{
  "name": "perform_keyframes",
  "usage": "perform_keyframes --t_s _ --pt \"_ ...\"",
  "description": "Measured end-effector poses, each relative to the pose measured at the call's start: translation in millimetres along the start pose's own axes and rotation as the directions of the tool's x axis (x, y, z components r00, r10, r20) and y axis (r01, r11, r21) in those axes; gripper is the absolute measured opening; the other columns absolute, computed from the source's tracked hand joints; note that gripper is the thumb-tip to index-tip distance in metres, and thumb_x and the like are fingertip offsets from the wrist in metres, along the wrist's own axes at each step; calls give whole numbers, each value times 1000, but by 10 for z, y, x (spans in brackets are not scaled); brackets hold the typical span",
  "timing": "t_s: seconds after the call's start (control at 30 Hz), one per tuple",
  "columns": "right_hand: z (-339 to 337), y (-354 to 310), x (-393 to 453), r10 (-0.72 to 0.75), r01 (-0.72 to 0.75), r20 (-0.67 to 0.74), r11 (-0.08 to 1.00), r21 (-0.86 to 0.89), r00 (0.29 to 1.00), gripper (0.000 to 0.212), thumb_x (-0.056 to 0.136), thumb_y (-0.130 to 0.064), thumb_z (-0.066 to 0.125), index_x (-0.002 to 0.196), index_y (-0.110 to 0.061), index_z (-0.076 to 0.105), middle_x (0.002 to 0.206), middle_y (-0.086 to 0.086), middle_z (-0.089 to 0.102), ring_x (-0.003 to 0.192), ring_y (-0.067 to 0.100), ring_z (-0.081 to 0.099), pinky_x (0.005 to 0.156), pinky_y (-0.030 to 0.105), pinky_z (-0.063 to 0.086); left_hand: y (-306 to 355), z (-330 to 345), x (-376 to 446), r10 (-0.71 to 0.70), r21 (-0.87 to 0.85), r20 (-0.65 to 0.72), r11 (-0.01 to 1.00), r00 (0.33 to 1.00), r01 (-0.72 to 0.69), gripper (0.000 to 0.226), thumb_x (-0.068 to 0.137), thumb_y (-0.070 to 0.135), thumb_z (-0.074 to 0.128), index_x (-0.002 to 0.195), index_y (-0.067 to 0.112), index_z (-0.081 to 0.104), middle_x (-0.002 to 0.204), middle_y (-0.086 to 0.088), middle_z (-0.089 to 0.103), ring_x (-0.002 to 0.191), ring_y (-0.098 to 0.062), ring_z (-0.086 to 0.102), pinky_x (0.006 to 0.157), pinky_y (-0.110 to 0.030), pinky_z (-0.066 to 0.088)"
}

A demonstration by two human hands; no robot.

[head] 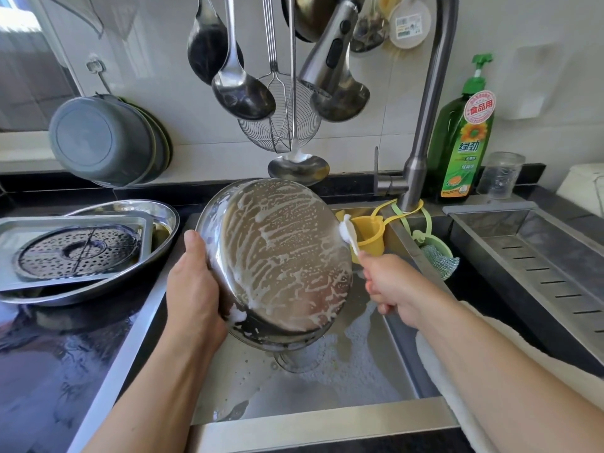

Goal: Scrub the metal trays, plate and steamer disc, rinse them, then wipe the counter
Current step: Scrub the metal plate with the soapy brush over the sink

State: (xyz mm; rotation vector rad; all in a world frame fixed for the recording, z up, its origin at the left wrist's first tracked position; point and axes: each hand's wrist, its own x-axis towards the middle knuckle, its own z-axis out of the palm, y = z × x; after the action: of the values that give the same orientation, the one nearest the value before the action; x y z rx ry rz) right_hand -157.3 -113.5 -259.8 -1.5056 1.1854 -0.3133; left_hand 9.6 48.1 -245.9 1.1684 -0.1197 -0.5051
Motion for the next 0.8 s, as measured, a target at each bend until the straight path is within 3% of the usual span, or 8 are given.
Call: perform_keyframes --t_s 0.1,0.23,0.33,0.6,0.7,0.8 --pt "67 30 -18 -38 41 111 999 -24 993 44 107 -48 39 72 -21 41 46 -9 32 39 11 23 44 24 26 -14 -6 2 14 19 3 1000 1000 -14 55 101 65 48 94 16 72 93 -11 70 79 -31 65 74 -47 59" --pt "7 13 67 -1 1 -18 1000 31 1000 40 108 -46 39 79 -18 45 52 -5 34 39 12 25 46 25 25 -22 -20 19 10 -20 24 1000 1000 -10 54 99 64 50 102 14 71 112 -8 70 96 -33 67 89 -51 52" --pt "-40 20 94 31 -28 -30 995 98 999 41 107 -49 36 77 -22 40 54 -4 33 37 11 24 45 24 23 6 -4 -8 9 -10 70 1000 997 -8 52 107 56 43 109 14 74 103 -11 79 96 -29 77 92 -50 58" --pt "-40 11 97 -35 34 -82 999 -18 996 43 105 -53 38 79 -20 46 58 -3 37 44 14 32 44 25 31 1 -37 36 9 -23 75 1000 997 -8 53 106 58 43 106 17 75 103 -13 79 96 -32 77 98 -61 55" --pt "40 46 107 -118 112 -34 985 -134 992 43 106 -52 36 81 -20 51 64 0 39 50 17 35 44 25 34 -37 -29 42 28 30 86 999 996 -30 55 106 57 45 94 15 79 104 -12 76 95 -30 73 96 -57 57" --pt "49 38 132 -101 95 -25 977 -192 995 43 106 -53 36 84 -19 52 66 2 40 52 18 36 43 25 33 -54 -1 15 47 57 99 997 994 -53 53 108 53 43 93 15 78 95 -8 78 87 -27 74 82 -42 59"
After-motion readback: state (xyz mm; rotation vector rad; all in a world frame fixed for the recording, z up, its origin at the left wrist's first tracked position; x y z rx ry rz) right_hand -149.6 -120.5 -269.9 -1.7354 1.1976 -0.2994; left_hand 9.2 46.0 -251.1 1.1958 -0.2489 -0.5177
